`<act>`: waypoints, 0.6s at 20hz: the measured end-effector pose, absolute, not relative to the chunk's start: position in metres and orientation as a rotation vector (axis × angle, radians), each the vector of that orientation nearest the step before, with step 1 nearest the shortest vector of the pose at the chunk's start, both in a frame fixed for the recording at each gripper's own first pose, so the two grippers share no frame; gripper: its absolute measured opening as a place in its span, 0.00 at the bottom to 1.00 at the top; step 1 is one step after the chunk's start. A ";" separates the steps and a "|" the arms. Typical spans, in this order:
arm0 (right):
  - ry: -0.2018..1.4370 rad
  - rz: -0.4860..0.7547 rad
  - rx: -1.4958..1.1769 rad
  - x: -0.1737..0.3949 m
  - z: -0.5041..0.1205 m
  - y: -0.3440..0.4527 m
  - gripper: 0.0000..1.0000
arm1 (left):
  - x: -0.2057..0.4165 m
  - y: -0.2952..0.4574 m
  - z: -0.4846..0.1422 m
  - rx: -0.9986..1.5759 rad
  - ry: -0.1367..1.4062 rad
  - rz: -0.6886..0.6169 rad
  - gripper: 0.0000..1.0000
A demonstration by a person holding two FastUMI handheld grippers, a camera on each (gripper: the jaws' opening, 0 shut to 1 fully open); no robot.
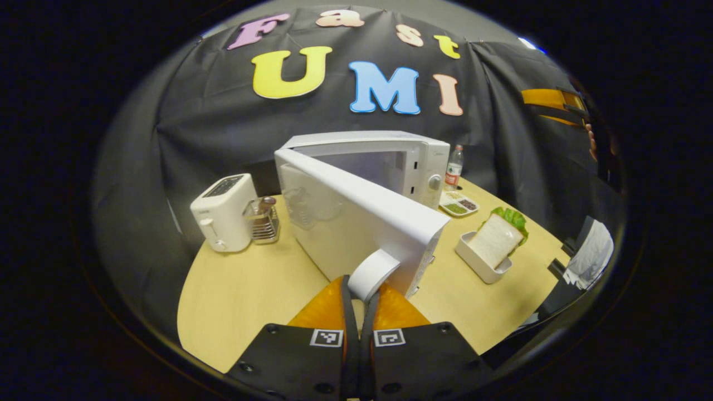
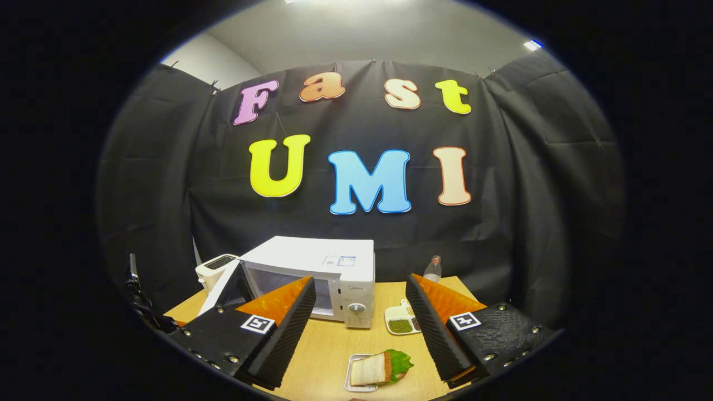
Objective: Open the microwave oven with the left hand, put the food in, and close the microwave oven.
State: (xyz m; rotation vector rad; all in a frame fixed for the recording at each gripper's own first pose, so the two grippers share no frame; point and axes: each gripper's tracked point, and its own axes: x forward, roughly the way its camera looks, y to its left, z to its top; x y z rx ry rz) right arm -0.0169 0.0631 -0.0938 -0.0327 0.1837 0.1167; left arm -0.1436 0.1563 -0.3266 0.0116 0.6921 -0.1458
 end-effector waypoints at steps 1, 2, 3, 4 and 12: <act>0.188 0.122 -0.033 -0.016 -0.094 0.067 0.98 | -0.146 0.168 -0.327 0.012 0.693 -0.133 0.06; 0.193 0.128 -0.033 -0.016 -0.096 0.070 0.98 | -0.152 0.179 -0.325 0.011 0.691 -0.126 0.06; 0.198 0.135 -0.032 -0.016 -0.098 0.074 0.98 | -0.154 0.188 -0.324 0.014 0.690 -0.121 0.06; 0.206 0.143 -0.032 -0.016 -0.100 0.078 0.98 | -0.156 0.199 -0.325 0.018 0.690 -0.115 0.06; 0.259 0.193 -0.060 -0.012 -0.114 0.098 0.98 | -0.170 0.286 -0.326 -0.057 0.679 -0.030 0.06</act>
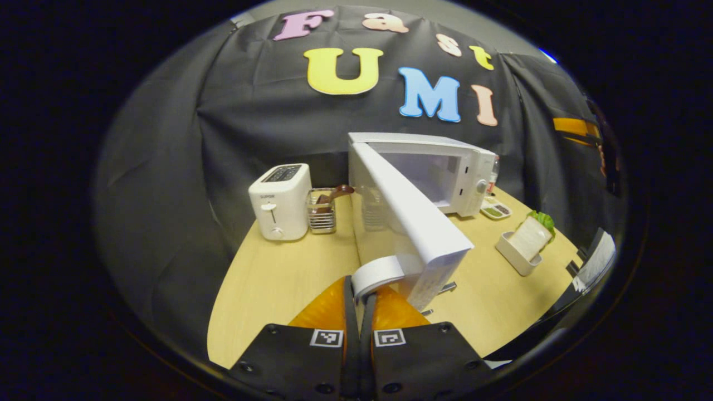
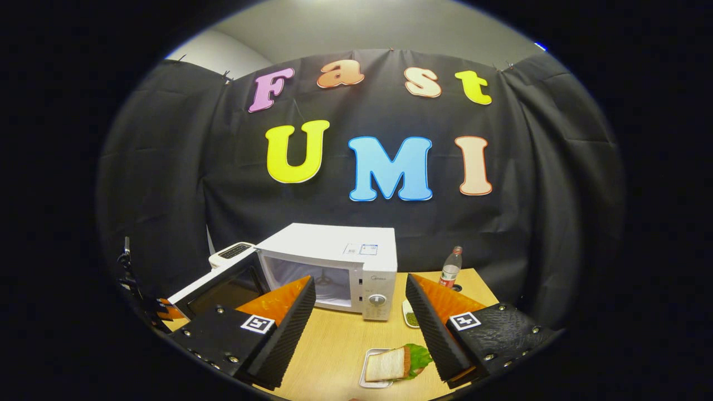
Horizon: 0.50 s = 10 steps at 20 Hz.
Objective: Open the microwave oven with the left hand, put the food in, and close the microwave oven.
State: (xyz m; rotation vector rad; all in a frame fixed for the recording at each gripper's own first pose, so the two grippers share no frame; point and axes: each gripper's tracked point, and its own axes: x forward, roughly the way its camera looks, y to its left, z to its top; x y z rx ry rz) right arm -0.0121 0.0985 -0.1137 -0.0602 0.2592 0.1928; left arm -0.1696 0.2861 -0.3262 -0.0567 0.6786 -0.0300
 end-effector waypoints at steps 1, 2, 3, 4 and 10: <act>0.266 0.195 -0.065 -0.011 -0.115 0.099 0.98 | -0.172 0.289 -0.326 -0.059 0.675 -0.033 0.06; 0.274 0.196 -0.069 -0.012 -0.118 0.100 0.98 | -0.174 0.289 -0.328 -0.055 0.672 -0.039 0.08; 0.284 0.196 -0.073 -0.011 -0.121 0.099 0.98 | -0.174 0.289 -0.328 -0.049 0.670 -0.046 0.06; 0.295 0.196 -0.074 -0.011 -0.125 0.098 0.98 | -0.174 0.290 -0.329 -0.043 0.667 -0.051 0.07; 0.366 0.185 -0.063 -0.006 -0.146 0.083 0.98 | -0.175 0.294 -0.329 -0.070 0.685 -0.068 0.10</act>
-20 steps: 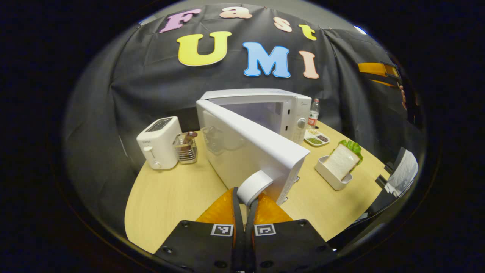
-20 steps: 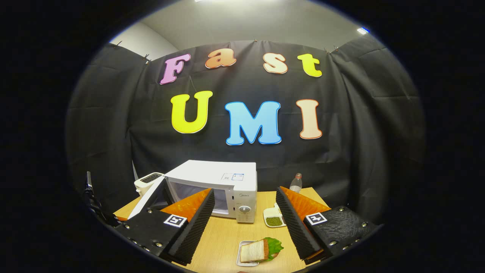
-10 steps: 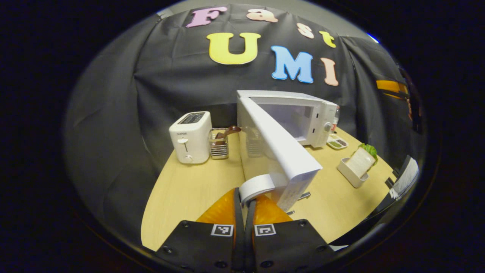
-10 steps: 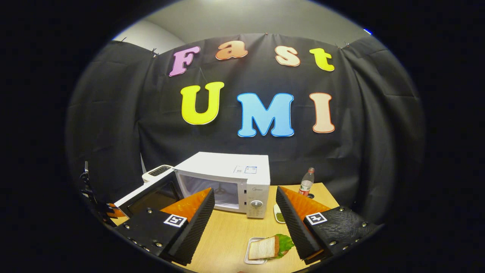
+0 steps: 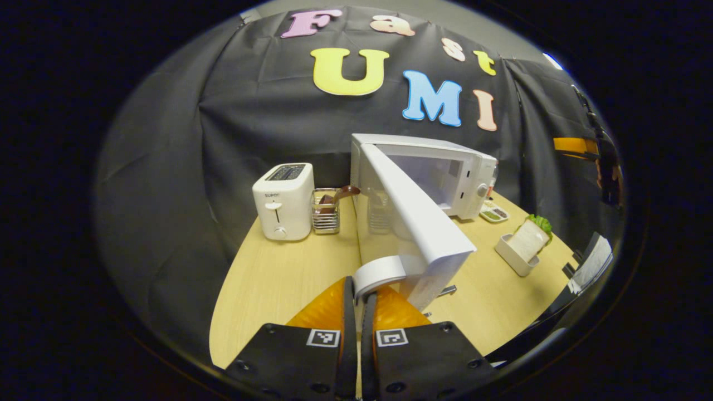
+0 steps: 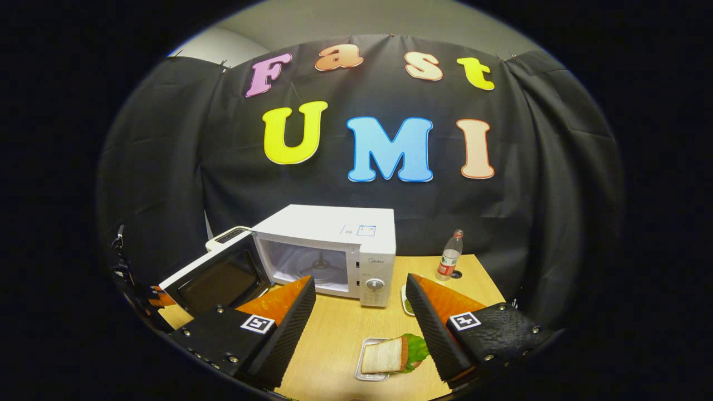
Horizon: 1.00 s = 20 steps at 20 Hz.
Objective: Open the microwave oven with the left hand, put the food in, and close the microwave oven.
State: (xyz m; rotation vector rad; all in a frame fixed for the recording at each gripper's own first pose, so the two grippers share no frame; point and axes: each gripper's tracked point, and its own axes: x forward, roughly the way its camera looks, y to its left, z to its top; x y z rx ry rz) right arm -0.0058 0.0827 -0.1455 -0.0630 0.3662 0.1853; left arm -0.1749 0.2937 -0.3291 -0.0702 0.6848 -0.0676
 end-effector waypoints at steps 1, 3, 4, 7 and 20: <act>0.376 0.180 -0.062 -0.005 -0.148 0.077 0.98 | -0.178 0.296 -0.328 -0.063 0.686 -0.062 0.13; 0.395 0.162 -0.053 -0.003 -0.155 0.065 0.98 | -0.187 0.305 -0.327 -0.058 0.690 -0.041 0.14; 0.405 0.154 -0.050 -0.003 -0.160 0.058 0.98 | -0.195 0.310 -0.323 -0.060 0.690 -0.016 0.14; 0.450 0.135 -0.048 -0.002 -0.180 0.035 0.98 | -0.206 0.323 -0.288 -0.063 0.637 0.093 0.11; 0.946 0.175 0.173 -0.042 -0.346 -0.024 0.99 | -0.088 0.157 -0.045 -0.105 0.129 0.164 0.97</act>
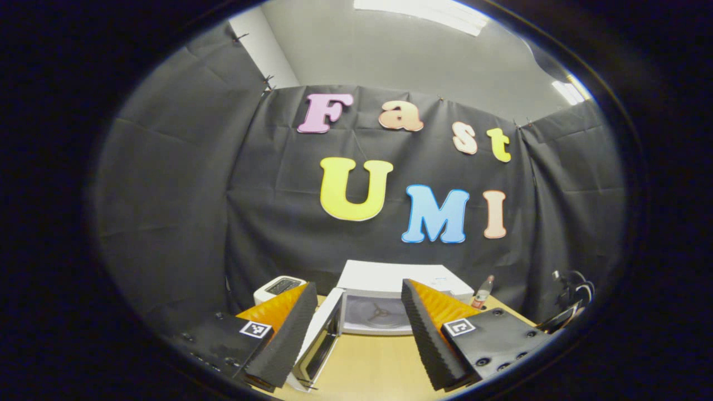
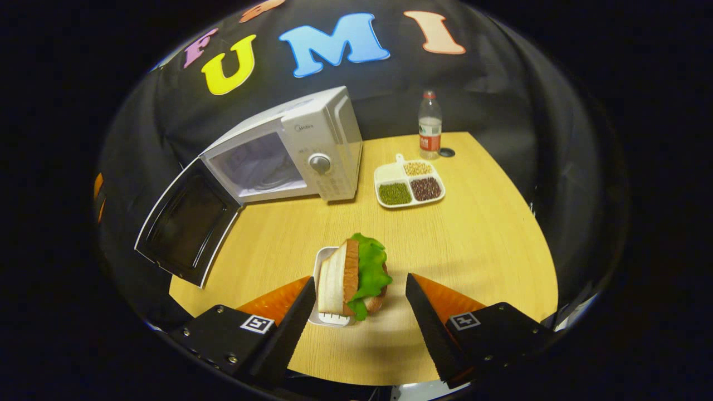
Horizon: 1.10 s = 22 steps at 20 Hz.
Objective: Open the microwave oven with the left hand, put the food in, and close the microwave oven.
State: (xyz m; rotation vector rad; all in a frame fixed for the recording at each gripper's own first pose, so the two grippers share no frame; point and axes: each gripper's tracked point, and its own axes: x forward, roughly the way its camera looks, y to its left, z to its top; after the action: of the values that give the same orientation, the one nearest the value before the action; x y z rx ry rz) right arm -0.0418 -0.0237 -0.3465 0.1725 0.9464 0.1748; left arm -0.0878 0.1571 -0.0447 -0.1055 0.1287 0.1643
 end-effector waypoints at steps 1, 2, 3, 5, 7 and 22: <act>0.975 0.179 0.203 -0.044 -0.355 -0.024 0.98 | -0.082 0.142 -0.034 -0.102 0.114 0.152 0.97; 0.996 0.185 0.231 -0.044 -0.363 -0.023 0.98 | -0.073 0.128 -0.026 -0.099 0.106 0.144 0.97; 1.015 0.192 0.252 -0.045 -0.368 -0.022 0.97 | -0.064 0.113 -0.019 -0.097 0.098 0.125 0.96; 1.050 0.211 0.280 -0.047 -0.379 -0.021 0.92 | -0.052 0.086 -0.015 -0.085 0.100 0.094 0.96; 1.073 0.238 0.324 -0.046 -0.386 -0.014 0.93 | -0.046 0.070 -0.017 -0.067 0.115 0.080 0.96; 1.067 0.385 0.527 -0.048 -0.367 0.014 0.25 | -0.026 0.029 -0.011 -0.036 0.145 0.041 0.96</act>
State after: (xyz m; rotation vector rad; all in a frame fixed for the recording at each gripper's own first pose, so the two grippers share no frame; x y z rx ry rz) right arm -0.0477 0.0141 -0.3670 0.5267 1.0665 0.3847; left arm -0.0258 0.0293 -0.0108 -0.0360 0.1447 0.0406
